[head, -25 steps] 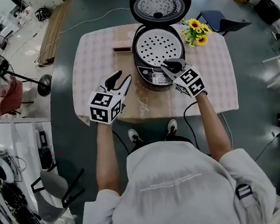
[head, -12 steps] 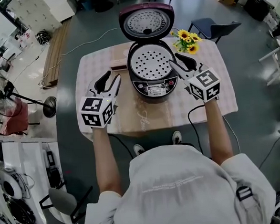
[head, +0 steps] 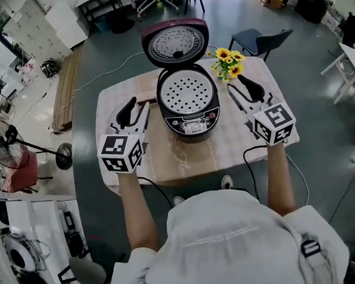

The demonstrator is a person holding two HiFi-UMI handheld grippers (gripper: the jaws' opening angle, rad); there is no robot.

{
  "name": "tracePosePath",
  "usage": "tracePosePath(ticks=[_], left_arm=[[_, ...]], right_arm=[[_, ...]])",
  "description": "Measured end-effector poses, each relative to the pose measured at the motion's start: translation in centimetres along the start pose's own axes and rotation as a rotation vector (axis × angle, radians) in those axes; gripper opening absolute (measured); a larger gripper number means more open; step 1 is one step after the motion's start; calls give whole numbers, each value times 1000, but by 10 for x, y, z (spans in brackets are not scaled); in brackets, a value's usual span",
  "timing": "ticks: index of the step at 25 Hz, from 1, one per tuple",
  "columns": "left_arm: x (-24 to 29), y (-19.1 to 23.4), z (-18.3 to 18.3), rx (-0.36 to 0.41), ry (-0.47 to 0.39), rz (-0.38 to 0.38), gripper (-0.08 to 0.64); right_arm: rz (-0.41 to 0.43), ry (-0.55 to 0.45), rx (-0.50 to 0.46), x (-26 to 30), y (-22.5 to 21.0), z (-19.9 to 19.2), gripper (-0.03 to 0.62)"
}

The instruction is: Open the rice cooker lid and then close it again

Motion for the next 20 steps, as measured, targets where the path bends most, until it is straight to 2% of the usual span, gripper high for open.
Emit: tracePosePath(ticks=[6, 20], left_arm=[[1, 4, 5, 4, -12, -37, 161], [14, 25, 6, 79, 31, -136, 161]], right_arm=[[-64, 9, 9, -7, -1, 6, 184], [-116, 58, -17, 0, 22, 19, 184]])
Point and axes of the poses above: the fingertips, and each gripper's own axes: x forward along the fingers, y to its left, z out of its top, the point moved 7 cm from there along -x, backward along the fingers, and after that the axes turned 11 degrees about -x, right-handed, at the moved point
